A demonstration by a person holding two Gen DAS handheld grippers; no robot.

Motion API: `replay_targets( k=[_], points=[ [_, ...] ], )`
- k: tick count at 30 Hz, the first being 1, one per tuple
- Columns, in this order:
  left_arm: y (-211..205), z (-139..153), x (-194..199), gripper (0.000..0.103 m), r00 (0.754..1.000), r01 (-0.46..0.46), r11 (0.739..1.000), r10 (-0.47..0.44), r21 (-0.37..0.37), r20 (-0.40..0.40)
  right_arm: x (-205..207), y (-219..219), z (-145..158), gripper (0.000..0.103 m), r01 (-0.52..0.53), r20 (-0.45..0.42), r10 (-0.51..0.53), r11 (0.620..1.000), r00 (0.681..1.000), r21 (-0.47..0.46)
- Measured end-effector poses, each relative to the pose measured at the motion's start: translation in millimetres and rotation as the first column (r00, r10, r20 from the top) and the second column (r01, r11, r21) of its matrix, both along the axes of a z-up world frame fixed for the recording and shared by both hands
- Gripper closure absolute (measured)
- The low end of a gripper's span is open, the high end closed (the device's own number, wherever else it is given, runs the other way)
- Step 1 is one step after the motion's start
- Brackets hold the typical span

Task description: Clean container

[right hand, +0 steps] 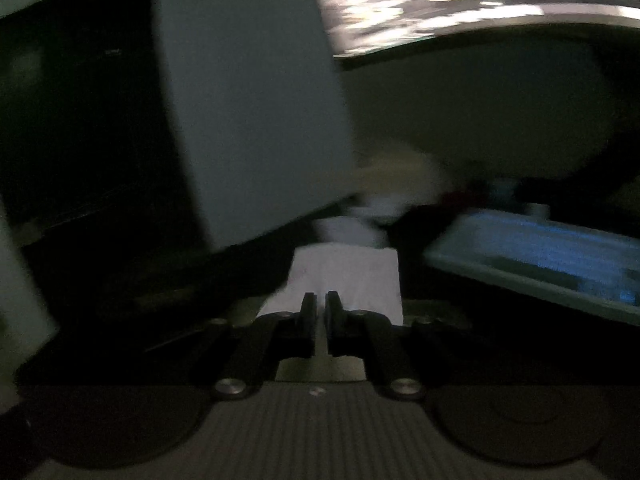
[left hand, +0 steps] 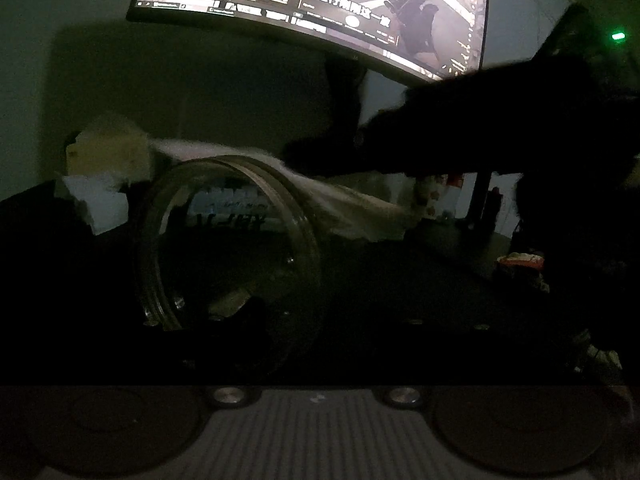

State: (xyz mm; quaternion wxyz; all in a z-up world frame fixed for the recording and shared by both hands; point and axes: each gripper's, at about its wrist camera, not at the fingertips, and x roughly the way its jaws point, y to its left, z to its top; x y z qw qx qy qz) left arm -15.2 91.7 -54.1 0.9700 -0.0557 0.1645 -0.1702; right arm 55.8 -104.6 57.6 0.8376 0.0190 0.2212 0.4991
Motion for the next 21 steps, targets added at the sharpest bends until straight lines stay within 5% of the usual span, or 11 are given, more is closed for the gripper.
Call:
replay_targets(
  k=[3, 8, 16, 19, 21],
  points=[
    [0.3, 0.1, -1.1, 0.043, 1.000, 0.004, 1.000, -0.004, -0.001, -0.001, -0.3, 1.6, 0.8, 0.096, -0.007, 0.006, 0.007, 1.000, 1.000, -0.008],
    [0.8, 0.8, 1.3, 0.032, 1.000, 0.010, 1.000, -0.011, -0.019, -0.008, 22.4, -7.6, -1.3, 0.096, 0.145, -0.004, -0.145, 0.988, 0.989, -0.050],
    [-1.4, 0.4, -0.2, 0.016, 1.000, 0.024, 1.000, -0.024, -0.006, -0.005, -5.6, 8.2, 4.8, 0.095, 0.022, 0.047, -0.020, 0.998, 0.999, -0.055],
    [-1.5, 0.0, -1.0, 0.000, 1.000, 0.012, 1.000, -0.012, -0.005, 0.000, 3.3, 2.6, 2.2, 0.095, 0.071, 0.033, -0.069, 0.996, 0.997, -0.061],
    [-1.0, -0.2, -0.6, 0.000, 1.000, -0.005, 1.000, 0.005, -0.007, 0.003, 9.6, -0.2, 0.8, 0.095, 0.117, 0.031, -0.115, 0.990, 0.993, -0.073]
  ],
)
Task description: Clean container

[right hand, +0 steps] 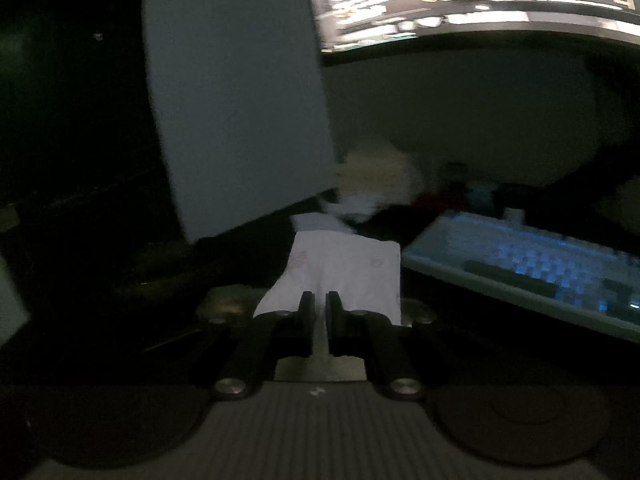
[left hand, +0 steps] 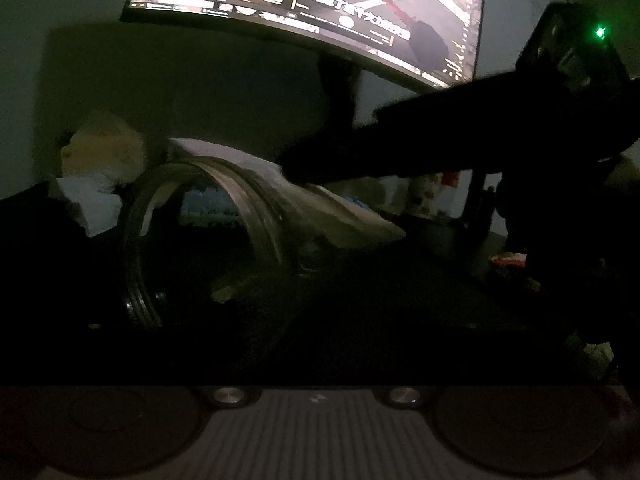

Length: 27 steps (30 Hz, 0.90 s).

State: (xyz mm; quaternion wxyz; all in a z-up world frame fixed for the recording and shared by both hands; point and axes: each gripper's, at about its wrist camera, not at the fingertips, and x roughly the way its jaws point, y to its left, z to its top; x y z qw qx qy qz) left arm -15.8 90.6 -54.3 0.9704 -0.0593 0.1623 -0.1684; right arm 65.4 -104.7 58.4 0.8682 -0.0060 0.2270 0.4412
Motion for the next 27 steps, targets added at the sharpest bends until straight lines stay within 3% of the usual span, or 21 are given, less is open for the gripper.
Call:
replay_targets(
  k=[4, 11, 18, 23, 27],
  points=[
    [-0.7, 0.7, 1.2, 0.000, 0.999, -0.039, 0.999, 0.039, 0.019, 0.002, -2.2, 3.1, -1.1, 0.095, -0.012, 0.002, 0.012, 1.000, 1.000, -0.005],
    [-13.2, 0.1, 1.5, 0.000, 1.000, -0.027, 0.990, 0.025, 0.140, 0.015, -3.4, 9.8, -0.6, 0.095, -0.020, 0.005, 0.020, 1.000, 1.000, 0.002],
    [-9.9, 0.9, 3.5, 0.000, 1.000, -0.016, 0.992, 0.016, 0.123, 0.003, -10.0, 13.6, -2.5, 0.095, -0.092, 0.016, 0.092, 0.995, 0.996, 0.023],
    [-5.6, 2.2, 7.0, 0.000, 1.000, -0.018, 0.995, 0.019, 0.095, -0.007, 7.0, 1.2, -8.3, 0.095, 0.025, -0.004, -0.025, 0.999, 1.000, 0.024],
    [-5.1, 3.6, 8.8, 0.000, 1.000, -0.024, 0.997, 0.026, 0.072, -0.017, 1.3, 7.2, -6.5, 0.095, 0.012, 0.008, -0.012, 1.000, 1.000, 0.015]
  ],
)
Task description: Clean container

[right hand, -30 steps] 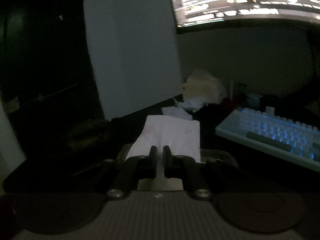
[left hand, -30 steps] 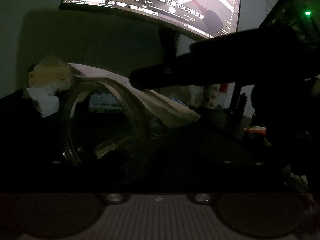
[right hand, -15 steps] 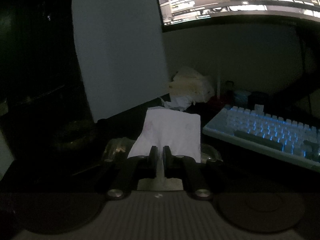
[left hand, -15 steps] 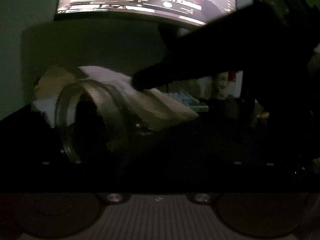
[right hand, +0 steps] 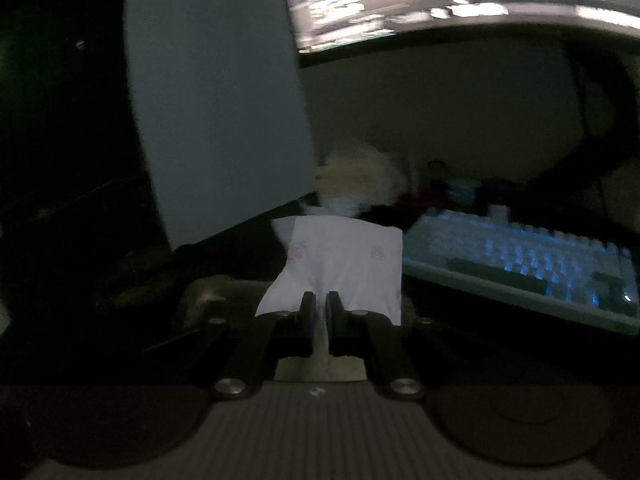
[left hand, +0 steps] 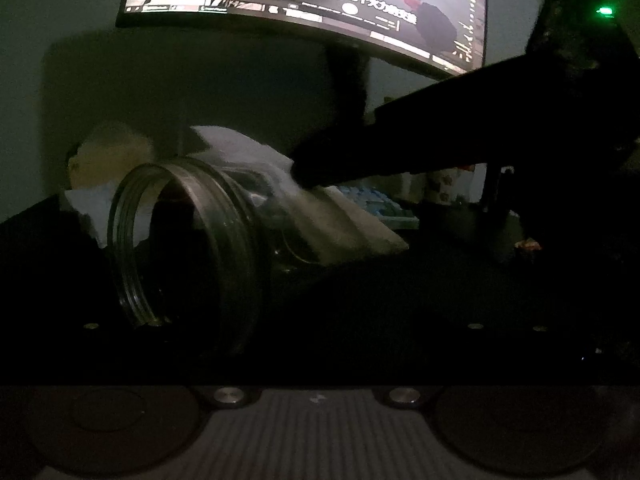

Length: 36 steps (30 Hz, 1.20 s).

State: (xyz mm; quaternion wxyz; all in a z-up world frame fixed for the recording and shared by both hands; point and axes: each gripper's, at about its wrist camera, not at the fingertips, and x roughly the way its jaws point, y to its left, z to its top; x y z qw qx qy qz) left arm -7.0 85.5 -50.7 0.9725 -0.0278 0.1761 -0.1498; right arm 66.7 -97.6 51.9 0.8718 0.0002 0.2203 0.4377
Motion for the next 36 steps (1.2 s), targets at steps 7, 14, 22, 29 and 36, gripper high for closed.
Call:
replay_targets(
  k=[7, 14, 22, 29, 36],
  points=[
    [-3.9, 1.7, -3.0, 0.000, 1.000, -0.012, 0.999, 0.013, 0.051, -0.001, -10.7, 12.3, -0.1, 0.096, -0.098, 0.013, 0.098, 0.995, 0.995, 0.018],
    [-5.3, 8.5, -2.9, 0.000, 0.999, -0.010, 0.997, 0.013, 0.080, -0.037, 17.1, -6.7, -5.5, 0.094, 0.047, -0.048, -0.047, 0.999, 0.998, 0.009],
    [-0.2, 14.6, -8.5, 0.061, 0.996, -0.081, 0.995, 0.080, 0.057, 0.026, 1.3, 10.5, -7.0, 0.095, -0.128, -0.087, 0.133, 0.990, 0.987, 0.062],
    [20.1, 18.0, 0.1, 0.092, 1.000, 0.003, 0.991, -0.003, -0.137, 0.002, 13.4, -4.5, -4.8, 0.094, -0.089, -0.081, 0.095, 0.994, 0.992, 0.070],
    [17.2, 35.1, -10.6, 0.092, 0.996, 0.091, 0.976, -0.094, -0.199, -0.006, -2.7, -15.8, 2.4, 0.094, -0.156, -0.063, 0.161, 0.985, 0.985, 0.076]
  ],
)
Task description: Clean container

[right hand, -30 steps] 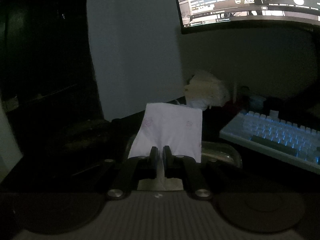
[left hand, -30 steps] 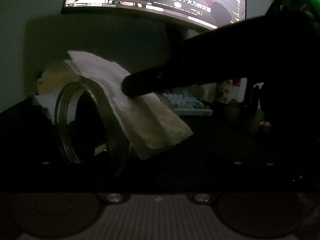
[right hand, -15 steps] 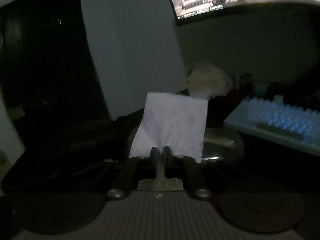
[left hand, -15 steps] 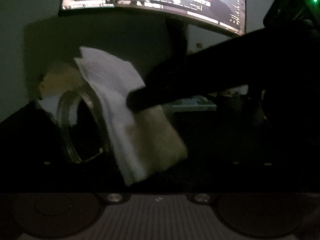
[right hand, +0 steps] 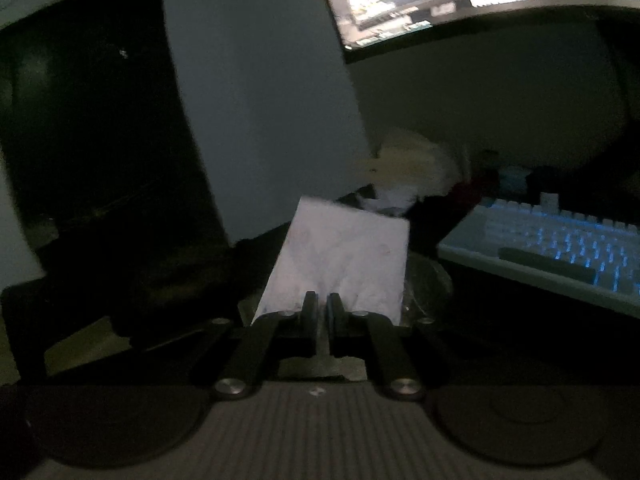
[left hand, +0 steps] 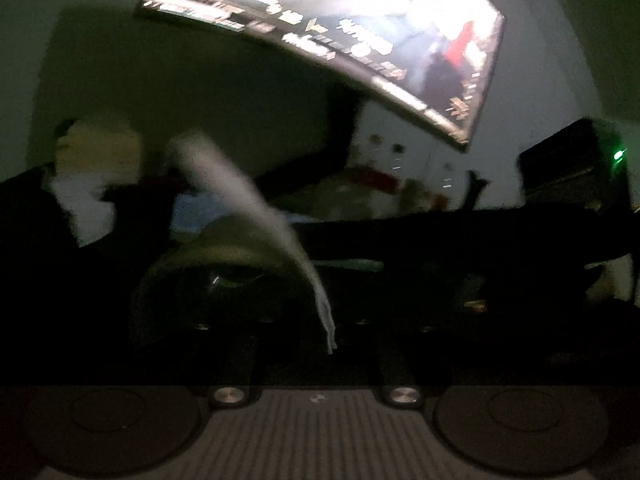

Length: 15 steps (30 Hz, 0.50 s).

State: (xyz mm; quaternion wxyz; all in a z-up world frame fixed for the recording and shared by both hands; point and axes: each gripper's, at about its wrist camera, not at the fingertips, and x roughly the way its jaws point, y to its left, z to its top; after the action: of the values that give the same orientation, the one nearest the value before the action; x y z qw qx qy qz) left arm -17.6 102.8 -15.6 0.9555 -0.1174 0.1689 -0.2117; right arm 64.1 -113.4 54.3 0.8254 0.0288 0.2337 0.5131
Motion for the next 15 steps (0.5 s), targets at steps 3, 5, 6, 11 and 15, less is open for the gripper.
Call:
replay_targets(
  k=[3, 5, 6, 11, 15],
  points=[
    [-9.7, 4.0, -10.7, 0.092, 1.000, 0.013, 0.999, -0.013, 0.036, -0.011, -14.1, -3.1, 3.8, 0.094, -0.013, 0.030, 0.014, 1.000, 0.999, -0.013],
    [-14.4, 0.9, -12.2, 0.083, 1.000, 0.016, 0.997, -0.015, 0.070, -0.017, -18.6, -1.4, 5.1, 0.094, -0.009, 0.048, 0.011, 0.999, 0.999, -0.031],
    [-16.9, -1.8, -12.9, 0.076, 1.000, 0.007, 0.996, -0.005, 0.091, -0.017, -17.6, -0.3, 5.6, 0.094, -0.012, 0.043, 0.013, 0.999, 0.999, -0.033],
    [-24.5, -13.7, -14.6, 0.049, 0.999, -0.032, 0.984, 0.036, 0.176, -0.018, -17.9, 9.3, 9.8, 0.094, -0.018, 0.052, 0.022, 0.998, 0.998, -0.061],
    [-16.4, -20.4, -9.4, 0.029, 0.996, -0.072, 0.984, 0.081, 0.163, -0.046, -14.9, 14.3, 10.5, 0.094, -0.026, 0.053, 0.030, 0.997, 0.998, -0.070]
  ],
)
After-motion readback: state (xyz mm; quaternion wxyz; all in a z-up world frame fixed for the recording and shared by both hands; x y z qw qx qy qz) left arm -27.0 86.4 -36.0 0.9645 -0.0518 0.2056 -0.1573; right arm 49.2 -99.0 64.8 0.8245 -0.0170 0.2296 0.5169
